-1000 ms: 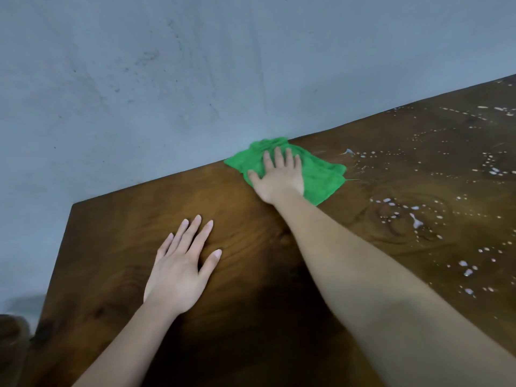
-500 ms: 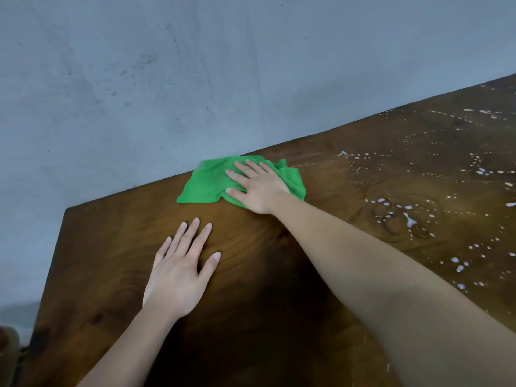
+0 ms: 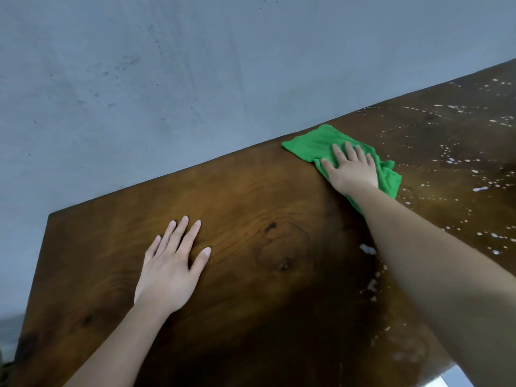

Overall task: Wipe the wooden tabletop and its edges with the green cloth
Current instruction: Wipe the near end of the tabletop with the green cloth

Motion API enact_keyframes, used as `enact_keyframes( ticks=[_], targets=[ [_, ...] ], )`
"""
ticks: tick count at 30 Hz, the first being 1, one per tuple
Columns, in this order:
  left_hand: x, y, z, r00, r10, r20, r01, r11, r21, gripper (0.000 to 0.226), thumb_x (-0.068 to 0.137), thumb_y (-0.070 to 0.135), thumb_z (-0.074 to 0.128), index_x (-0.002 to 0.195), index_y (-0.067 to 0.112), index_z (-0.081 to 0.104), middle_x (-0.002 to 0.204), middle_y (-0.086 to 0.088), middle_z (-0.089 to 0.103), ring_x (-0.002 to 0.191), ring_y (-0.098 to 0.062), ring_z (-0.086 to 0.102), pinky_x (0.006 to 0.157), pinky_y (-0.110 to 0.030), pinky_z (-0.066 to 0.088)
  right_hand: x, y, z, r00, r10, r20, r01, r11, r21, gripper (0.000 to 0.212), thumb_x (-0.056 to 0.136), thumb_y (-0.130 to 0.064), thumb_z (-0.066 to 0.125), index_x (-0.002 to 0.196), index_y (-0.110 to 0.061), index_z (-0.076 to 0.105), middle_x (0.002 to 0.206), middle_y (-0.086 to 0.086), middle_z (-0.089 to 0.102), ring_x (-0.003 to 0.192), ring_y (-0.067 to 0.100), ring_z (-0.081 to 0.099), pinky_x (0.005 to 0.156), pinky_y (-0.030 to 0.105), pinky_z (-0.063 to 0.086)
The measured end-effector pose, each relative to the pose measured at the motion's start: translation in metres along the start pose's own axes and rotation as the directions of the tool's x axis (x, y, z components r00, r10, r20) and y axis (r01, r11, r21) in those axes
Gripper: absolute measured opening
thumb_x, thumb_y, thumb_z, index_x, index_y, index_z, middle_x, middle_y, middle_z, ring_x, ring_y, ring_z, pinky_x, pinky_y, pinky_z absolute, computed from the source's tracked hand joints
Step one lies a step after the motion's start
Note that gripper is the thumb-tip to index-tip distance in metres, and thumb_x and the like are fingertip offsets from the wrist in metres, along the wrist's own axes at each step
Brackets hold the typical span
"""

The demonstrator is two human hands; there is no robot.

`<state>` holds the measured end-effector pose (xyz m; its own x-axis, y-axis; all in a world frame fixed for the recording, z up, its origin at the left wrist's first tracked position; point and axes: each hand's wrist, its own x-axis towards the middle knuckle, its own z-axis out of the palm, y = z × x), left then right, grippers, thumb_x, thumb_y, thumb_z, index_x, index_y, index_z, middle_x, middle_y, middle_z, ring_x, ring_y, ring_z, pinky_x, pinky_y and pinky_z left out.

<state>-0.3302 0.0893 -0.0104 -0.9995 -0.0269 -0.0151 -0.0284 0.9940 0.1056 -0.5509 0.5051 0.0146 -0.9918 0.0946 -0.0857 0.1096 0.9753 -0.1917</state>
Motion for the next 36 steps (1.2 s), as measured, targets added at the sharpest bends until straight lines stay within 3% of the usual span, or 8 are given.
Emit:
enact_keyframes(
  ticks=[5, 10, 21, 27, 31, 36],
  targets=[
    [0.001, -0.001, 0.002, 1.0, 0.007, -0.003, -0.007, 1.0, 0.009, 0.087, 0.1, 0.087, -0.006, 0.177, 0.046, 0.004, 0.186, 0.014, -0.005, 0.17, -0.009, -0.012, 0.137, -0.043, -0.001, -0.041, 0.02, 0.001, 0.991, 0.134, -0.012, -0.134, 0.991, 0.0, 0.086, 0.106, -0.079, 0.009, 0.179, -0.033, 0.006, 0.187, 0.005, 0.0, 0.173, 0.031, -0.002, 0.138, 0.054, 0.001],
    [0.003, -0.003, 0.005, 1.0, 0.01, -0.008, -0.01, 1.0, 0.009, 0.089, 0.099, 0.088, -0.008, 0.177, 0.045, 0.004, 0.186, 0.012, -0.003, 0.171, -0.013, -0.008, 0.138, -0.047, 0.003, -0.091, -0.007, 0.013, 0.994, 0.109, -0.001, -0.109, 0.994, -0.033, 0.089, 0.104, -0.082, 0.003, 0.179, -0.033, 0.003, 0.187, 0.006, -0.001, 0.172, 0.034, -0.003, 0.138, 0.056, 0.001],
    [0.001, 0.0, 0.001, 1.0, 0.023, -0.001, -0.023, 1.0, -0.007, 0.095, 0.097, 0.087, -0.011, 0.178, 0.04, 0.007, 0.187, 0.007, 0.002, 0.172, -0.017, -0.005, 0.139, -0.05, 0.007, -0.222, -0.121, 0.054, 0.977, -0.211, 0.041, 0.211, 0.977, -0.001, 0.085, 0.106, -0.077, 0.0, 0.178, -0.032, 0.002, 0.187, 0.003, -0.004, 0.172, 0.031, -0.01, 0.138, 0.054, -0.005],
    [-0.003, 0.0, 0.0, 0.999, 0.053, 0.002, -0.053, 0.999, 0.004, 0.093, 0.1, 0.084, -0.012, 0.178, 0.038, 0.009, 0.187, 0.006, 0.003, 0.173, -0.017, -0.004, 0.139, -0.05, 0.006, -0.266, -0.093, 0.061, 0.912, -0.408, 0.049, 0.407, 0.913, 0.02, 0.074, 0.111, -0.073, 0.004, 0.178, -0.04, 0.005, 0.186, -0.01, -0.002, 0.172, 0.017, -0.01, 0.137, 0.042, -0.009],
    [-0.004, 0.002, -0.003, 0.997, 0.075, 0.028, -0.075, 0.997, 0.014, 0.087, 0.104, 0.082, -0.004, 0.178, 0.038, 0.006, 0.187, 0.007, 0.0, 0.172, -0.016, -0.007, 0.139, -0.05, 0.005, -0.271, -0.031, 0.05, 0.944, -0.331, 0.003, 0.331, 0.943, 0.023, 0.071, 0.111, -0.073, 0.004, 0.176, -0.046, 0.007, 0.185, -0.014, 0.0, 0.171, 0.012, -0.008, 0.139, 0.043, -0.002],
    [-0.009, 0.007, -0.006, 0.988, 0.136, 0.067, -0.139, 0.99, 0.034, 0.082, 0.105, 0.08, 0.0, 0.178, 0.041, 0.002, 0.187, 0.008, -0.004, 0.172, -0.016, -0.01, 0.14, -0.05, 0.003, -0.269, 0.06, 0.034, 0.995, -0.09, -0.043, 0.09, 0.996, -0.008, 0.075, 0.107, -0.078, -0.001, 0.176, -0.048, 0.005, 0.185, -0.014, -0.002, 0.171, 0.011, -0.009, 0.139, 0.045, 0.0]
  ],
)
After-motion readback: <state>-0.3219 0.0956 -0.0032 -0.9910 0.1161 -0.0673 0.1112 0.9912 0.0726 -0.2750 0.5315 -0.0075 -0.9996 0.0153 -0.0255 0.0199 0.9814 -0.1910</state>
